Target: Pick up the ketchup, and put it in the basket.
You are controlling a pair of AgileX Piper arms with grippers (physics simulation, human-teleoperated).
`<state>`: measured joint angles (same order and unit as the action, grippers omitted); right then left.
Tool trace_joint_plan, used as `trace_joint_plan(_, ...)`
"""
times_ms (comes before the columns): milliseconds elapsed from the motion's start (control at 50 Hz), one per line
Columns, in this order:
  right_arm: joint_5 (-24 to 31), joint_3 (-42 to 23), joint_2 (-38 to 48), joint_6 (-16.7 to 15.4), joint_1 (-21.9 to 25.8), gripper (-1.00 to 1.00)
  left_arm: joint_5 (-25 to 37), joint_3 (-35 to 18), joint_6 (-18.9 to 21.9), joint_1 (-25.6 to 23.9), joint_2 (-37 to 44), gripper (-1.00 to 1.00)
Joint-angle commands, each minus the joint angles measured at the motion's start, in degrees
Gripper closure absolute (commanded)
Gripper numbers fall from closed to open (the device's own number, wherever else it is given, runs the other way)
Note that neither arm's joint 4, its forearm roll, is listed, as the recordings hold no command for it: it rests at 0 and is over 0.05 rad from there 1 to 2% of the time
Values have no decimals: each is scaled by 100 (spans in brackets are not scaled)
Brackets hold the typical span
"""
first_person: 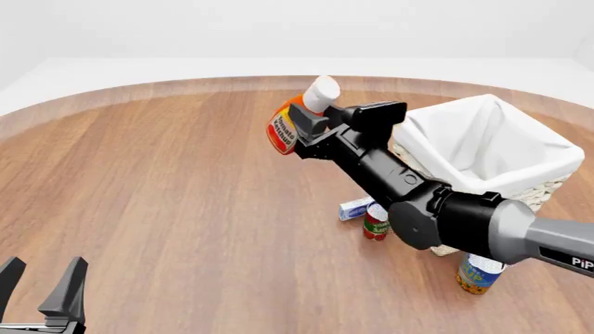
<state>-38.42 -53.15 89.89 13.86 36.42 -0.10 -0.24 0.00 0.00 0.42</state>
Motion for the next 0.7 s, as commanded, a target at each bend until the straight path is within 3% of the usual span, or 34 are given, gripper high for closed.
trace_joint_plan(20,-181,172,-249,220,-545,100,0,0,0,0,0,-100)
trace_joint_plan(700,-411,673,-849,469,-1709,100,0,0,0,0,0,-100)
